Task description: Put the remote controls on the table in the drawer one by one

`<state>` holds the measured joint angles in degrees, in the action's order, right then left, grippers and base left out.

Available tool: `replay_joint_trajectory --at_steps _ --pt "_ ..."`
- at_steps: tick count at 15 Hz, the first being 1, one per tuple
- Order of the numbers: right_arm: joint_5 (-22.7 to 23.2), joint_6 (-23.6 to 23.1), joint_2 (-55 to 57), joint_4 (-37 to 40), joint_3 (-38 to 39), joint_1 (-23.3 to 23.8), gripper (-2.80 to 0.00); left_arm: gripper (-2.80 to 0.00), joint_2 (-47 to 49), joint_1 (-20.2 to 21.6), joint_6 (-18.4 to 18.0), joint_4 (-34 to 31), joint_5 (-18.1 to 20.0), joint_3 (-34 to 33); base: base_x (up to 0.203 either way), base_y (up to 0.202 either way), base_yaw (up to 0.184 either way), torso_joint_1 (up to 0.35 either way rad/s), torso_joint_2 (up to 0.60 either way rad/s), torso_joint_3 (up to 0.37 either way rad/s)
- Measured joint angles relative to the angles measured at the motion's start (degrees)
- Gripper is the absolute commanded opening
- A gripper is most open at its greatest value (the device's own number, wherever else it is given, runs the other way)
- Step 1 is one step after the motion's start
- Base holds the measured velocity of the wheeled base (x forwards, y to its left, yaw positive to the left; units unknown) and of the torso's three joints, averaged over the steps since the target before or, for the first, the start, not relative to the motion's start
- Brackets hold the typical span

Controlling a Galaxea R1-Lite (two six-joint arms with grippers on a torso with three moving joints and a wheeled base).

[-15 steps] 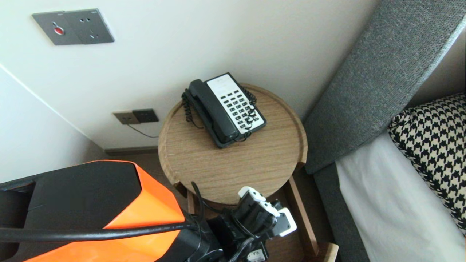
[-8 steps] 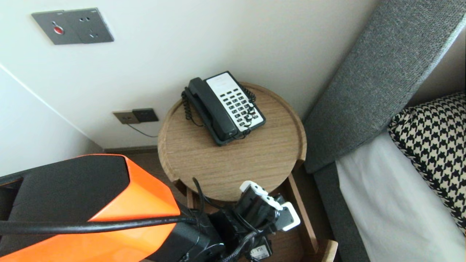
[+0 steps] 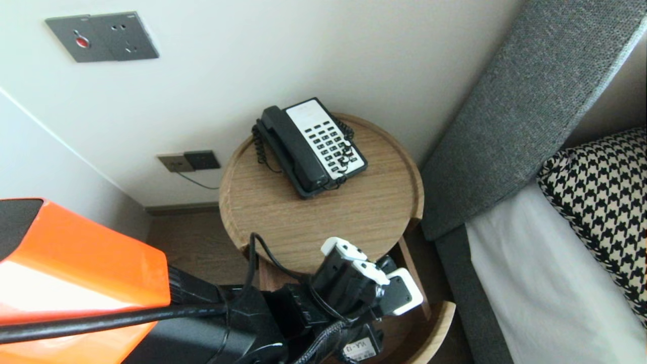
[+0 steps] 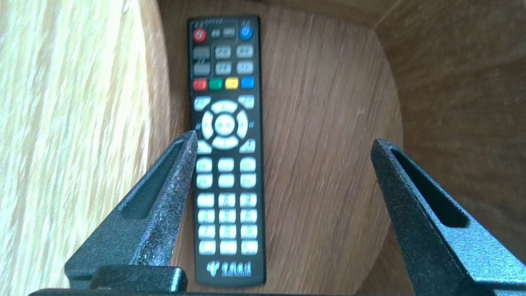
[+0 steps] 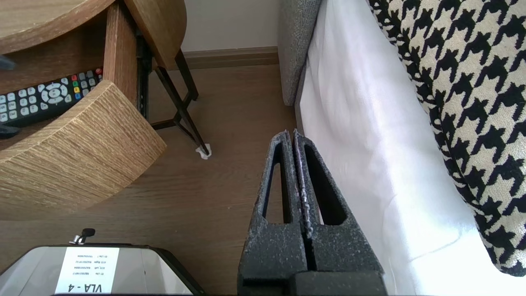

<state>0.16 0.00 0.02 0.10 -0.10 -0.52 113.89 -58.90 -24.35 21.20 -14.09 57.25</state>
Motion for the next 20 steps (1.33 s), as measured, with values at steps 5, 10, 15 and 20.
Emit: replay_joint_trajectory --at_steps 5,10,15,20 --pt "0.0 0.0 0.0 0.0 0.0 0.0 -2.8 0.0 -0.9 -0.8 0.3 0.5 -0.3 -1.5 0.0 0.0 0.0 0.0 0.0 0.0" --pt "0.0 0.0 0.0 0.0 0.0 0.1 -2.8 0.0 -1.8 -1.6 0.4 1.0 -1.0 -1.4 0.0 0.0 0.0 0.0 0.0 0.0" --pt "0.0 0.0 0.0 0.0 0.0 0.0 -2.8 0.0 -4.0 -1.7 0.6 1.7 -2.3 -1.3 0.0 0.0 0.0 0.0 0.0 0.0" --pt "0.0 0.0 0.0 0.0 0.0 0.0 -2.8 0.0 -6.7 -1.8 1.4 0.8 -2.0 -1.6 0.0 0.0 0.0 0.0 0.0 0.0"
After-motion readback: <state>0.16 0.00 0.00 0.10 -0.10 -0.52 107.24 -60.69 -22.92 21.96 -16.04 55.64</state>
